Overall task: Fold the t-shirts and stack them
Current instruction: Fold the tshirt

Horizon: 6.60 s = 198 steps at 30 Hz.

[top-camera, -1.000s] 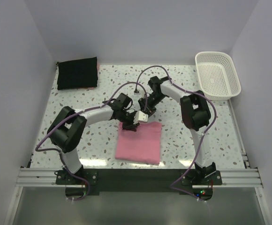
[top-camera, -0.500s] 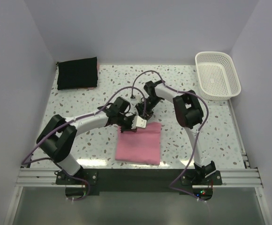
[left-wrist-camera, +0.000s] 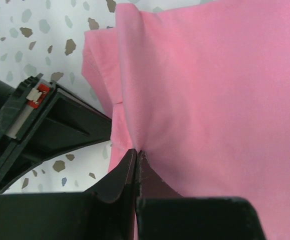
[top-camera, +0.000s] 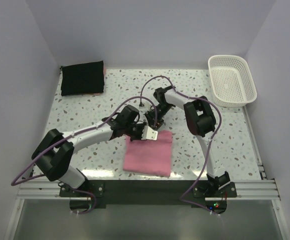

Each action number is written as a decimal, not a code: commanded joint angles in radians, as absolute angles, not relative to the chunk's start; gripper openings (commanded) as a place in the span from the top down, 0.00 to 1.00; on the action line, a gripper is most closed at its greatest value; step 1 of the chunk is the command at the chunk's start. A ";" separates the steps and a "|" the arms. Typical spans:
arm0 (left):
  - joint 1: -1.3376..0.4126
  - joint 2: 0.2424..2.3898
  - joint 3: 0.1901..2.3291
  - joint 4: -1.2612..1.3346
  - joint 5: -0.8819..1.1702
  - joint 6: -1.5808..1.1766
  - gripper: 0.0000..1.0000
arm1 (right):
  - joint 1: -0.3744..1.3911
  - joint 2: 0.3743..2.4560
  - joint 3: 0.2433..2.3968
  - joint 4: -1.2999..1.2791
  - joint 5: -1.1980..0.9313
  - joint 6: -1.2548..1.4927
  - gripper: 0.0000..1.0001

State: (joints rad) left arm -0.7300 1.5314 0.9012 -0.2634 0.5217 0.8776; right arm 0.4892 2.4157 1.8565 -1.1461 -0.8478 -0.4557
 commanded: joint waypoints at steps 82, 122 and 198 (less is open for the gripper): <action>-0.356 1.899 1.275 -0.620 0.715 0.488 0.59 | 0.364 2.060 1.663 -1.252 -0.552 -0.695 0.51; -0.350 1.884 1.267 -0.592 0.753 0.514 0.89 | 0.391 2.160 1.694 -1.253 -0.492 -0.726 0.69; -0.463 1.951 0.933 -0.333 1.112 -0.005 0.05 | 0.428 2.098 1.223 -0.956 -0.960 -0.225 0.01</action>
